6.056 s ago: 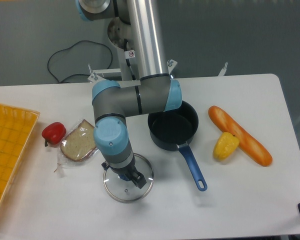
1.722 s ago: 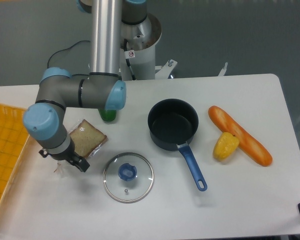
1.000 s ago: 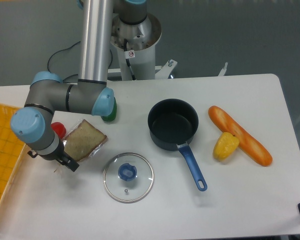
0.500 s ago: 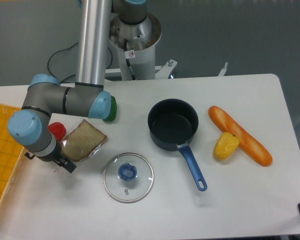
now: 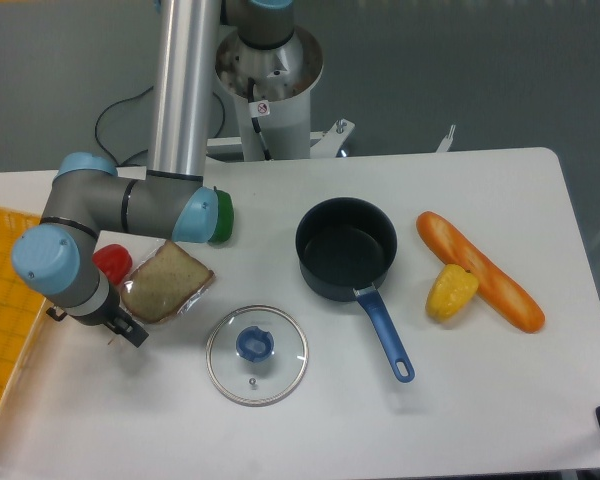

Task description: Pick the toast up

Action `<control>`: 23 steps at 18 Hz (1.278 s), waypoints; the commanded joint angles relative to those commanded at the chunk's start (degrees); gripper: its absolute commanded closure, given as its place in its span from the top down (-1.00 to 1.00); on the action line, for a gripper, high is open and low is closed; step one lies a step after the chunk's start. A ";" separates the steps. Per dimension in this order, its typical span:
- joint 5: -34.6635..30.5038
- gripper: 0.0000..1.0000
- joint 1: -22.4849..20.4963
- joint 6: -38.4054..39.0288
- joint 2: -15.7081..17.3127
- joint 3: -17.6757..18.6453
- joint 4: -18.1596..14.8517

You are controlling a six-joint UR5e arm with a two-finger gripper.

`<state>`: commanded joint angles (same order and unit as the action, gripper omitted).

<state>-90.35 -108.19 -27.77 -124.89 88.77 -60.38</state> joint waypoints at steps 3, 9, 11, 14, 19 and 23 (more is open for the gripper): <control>0.00 -0.01 0.00 0.18 0.09 -0.09 -0.09; 0.44 -0.86 0.00 0.18 0.26 -0.26 -0.18; 0.44 -1.00 0.00 0.18 0.35 -0.26 -0.26; 0.44 -1.00 -0.09 0.09 0.44 -0.44 -0.26; 1.14 -1.00 -0.79 -0.26 1.23 -2.46 -0.88; 1.67 -1.00 -2.28 -2.45 3.07 -2.64 -1.84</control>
<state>-88.68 -110.47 -30.23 -121.82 86.13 -62.22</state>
